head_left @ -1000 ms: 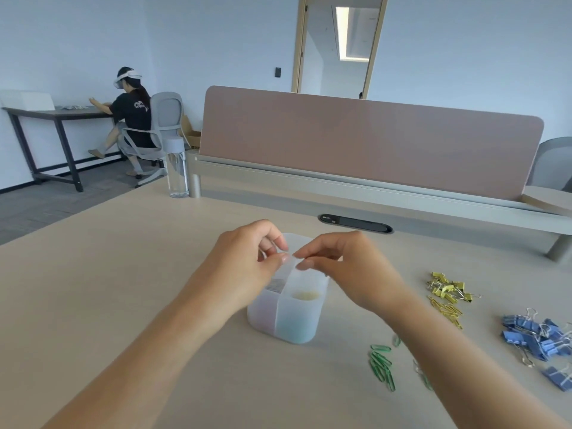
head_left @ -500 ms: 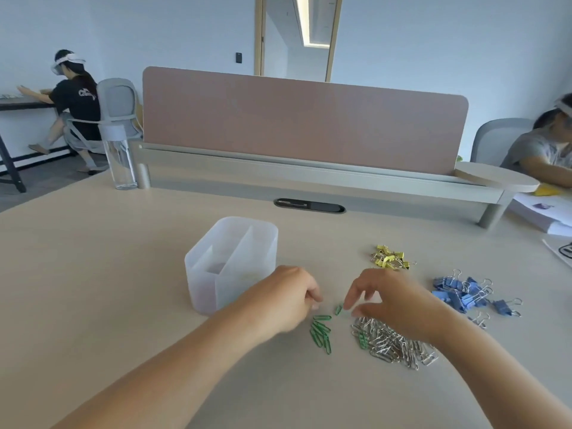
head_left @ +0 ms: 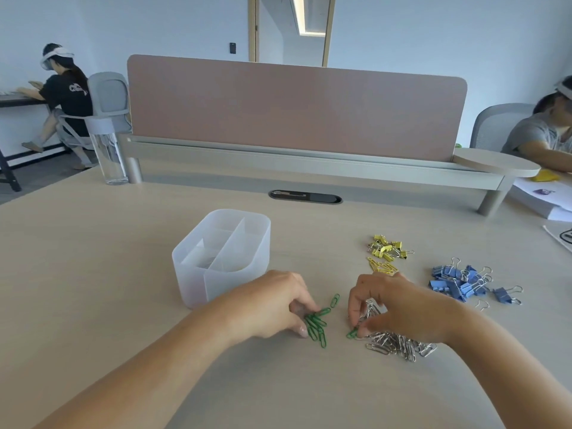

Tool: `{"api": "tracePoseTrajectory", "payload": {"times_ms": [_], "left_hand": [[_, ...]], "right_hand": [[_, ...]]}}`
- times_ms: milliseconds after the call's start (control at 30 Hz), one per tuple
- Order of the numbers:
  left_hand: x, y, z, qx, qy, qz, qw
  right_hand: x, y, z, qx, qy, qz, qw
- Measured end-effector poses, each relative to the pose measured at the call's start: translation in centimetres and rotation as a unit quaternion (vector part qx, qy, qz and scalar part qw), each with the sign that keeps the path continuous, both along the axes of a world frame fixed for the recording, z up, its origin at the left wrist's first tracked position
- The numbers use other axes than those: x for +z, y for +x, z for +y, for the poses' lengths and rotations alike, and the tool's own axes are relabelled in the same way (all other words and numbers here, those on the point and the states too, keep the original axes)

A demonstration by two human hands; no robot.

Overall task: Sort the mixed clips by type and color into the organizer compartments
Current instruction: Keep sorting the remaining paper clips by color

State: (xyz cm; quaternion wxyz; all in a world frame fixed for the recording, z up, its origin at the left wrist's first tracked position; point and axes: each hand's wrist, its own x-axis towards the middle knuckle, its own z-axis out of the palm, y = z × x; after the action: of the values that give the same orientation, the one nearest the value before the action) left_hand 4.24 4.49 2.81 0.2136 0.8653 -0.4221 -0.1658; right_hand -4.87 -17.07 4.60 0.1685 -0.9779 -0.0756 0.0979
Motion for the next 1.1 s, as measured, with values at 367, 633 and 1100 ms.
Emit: {"api": "tracePoseTrajectory", "payload": {"times_ms": [367, 633, 1100], "left_hand": [[-1.5, -0.7, -1.0, 0.019, -0.089, -0.01, 0.996], [-1.9, -0.8, -1.3, -0.021, -0.114, -0.025, 0.993], [-1.8, -0.6, -1.6, -0.023, -0.111, -0.052, 0.992]], "right_hand": [[-0.5, 0.8, 0.3, -0.089, 0.098, -0.081, 0.988], [-1.7, 1.9, 0.2, -0.104, 0.097, -0.094, 0.985], [-1.9, 2.7, 1.5, -0.075, 0.013, -0.12, 0.99]]}}
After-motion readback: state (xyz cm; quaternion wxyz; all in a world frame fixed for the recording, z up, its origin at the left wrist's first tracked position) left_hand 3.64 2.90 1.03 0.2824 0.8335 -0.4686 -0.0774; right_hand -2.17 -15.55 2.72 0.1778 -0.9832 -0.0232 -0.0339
